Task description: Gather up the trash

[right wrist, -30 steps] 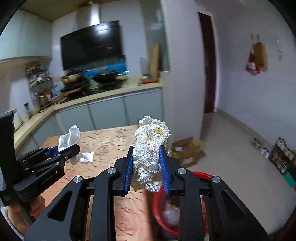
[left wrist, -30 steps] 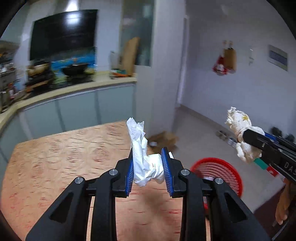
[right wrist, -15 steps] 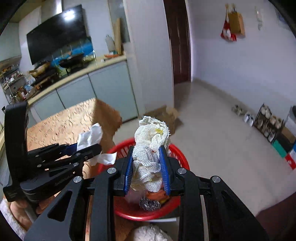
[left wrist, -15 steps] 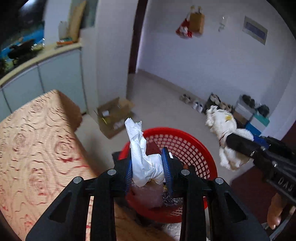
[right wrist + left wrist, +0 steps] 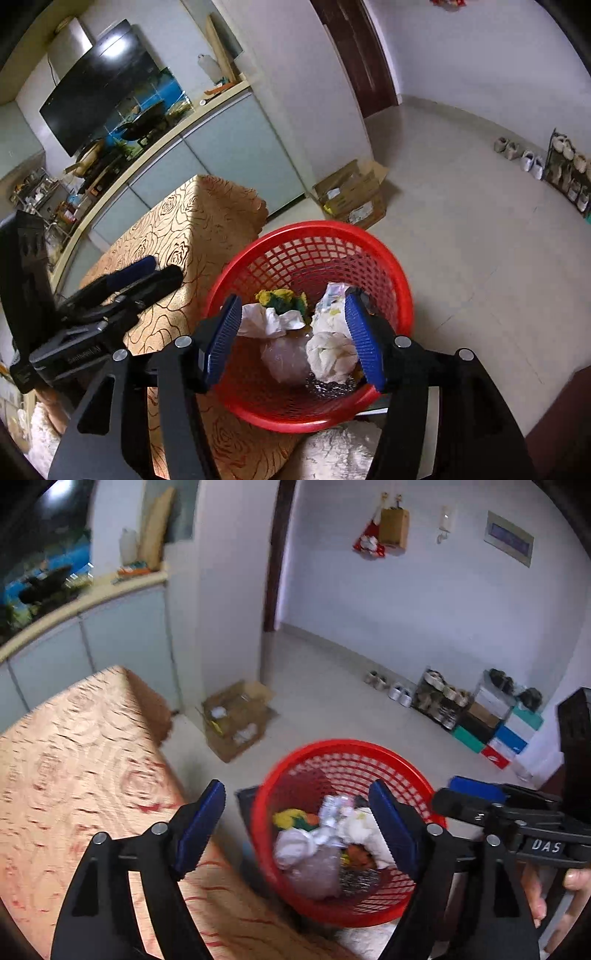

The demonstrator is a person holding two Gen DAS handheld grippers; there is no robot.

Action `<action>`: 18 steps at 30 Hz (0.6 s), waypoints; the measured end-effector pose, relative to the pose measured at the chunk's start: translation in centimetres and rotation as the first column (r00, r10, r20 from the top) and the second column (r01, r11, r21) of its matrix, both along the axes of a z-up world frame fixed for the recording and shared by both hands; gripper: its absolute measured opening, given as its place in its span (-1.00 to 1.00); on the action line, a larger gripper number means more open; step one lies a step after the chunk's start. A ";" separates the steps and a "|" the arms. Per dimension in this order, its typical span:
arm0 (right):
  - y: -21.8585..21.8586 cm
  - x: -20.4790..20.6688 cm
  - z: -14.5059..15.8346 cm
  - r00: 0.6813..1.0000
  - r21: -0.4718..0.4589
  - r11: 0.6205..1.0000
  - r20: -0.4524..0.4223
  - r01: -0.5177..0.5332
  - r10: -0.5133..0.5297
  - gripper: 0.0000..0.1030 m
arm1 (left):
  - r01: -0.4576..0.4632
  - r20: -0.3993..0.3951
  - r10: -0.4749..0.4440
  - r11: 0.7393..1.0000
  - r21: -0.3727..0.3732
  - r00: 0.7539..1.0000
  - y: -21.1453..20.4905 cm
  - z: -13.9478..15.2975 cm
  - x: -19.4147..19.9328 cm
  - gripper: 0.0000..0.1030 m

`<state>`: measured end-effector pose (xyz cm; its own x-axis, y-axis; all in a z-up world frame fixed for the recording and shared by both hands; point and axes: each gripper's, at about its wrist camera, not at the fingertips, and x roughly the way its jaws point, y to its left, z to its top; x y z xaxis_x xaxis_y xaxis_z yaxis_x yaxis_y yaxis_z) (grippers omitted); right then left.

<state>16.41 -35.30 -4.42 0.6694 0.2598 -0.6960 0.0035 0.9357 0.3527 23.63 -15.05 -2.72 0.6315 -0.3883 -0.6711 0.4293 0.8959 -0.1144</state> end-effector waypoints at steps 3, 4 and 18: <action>0.7 -1.7 1.3 0.998 -0.093 0.995 0.056 0.045 -0.040 0.44 | -0.054 0.063 0.052 0.998 0.019 0.997 1.0 1.5 -1.5 0.62; 0.9 -2.3 1.7 0.996 -0.117 0.992 0.073 0.054 -0.046 0.52 | -0.074 0.088 0.071 0.997 0.026 0.994 1.4 2.1 -2.3 0.64; 5.8 -10.2 6.2 0.977 -0.214 0.972 0.205 0.098 -0.054 0.87 | -0.287 0.281 0.261 0.956 0.055 0.924 7.4 7.3 -13.2 0.86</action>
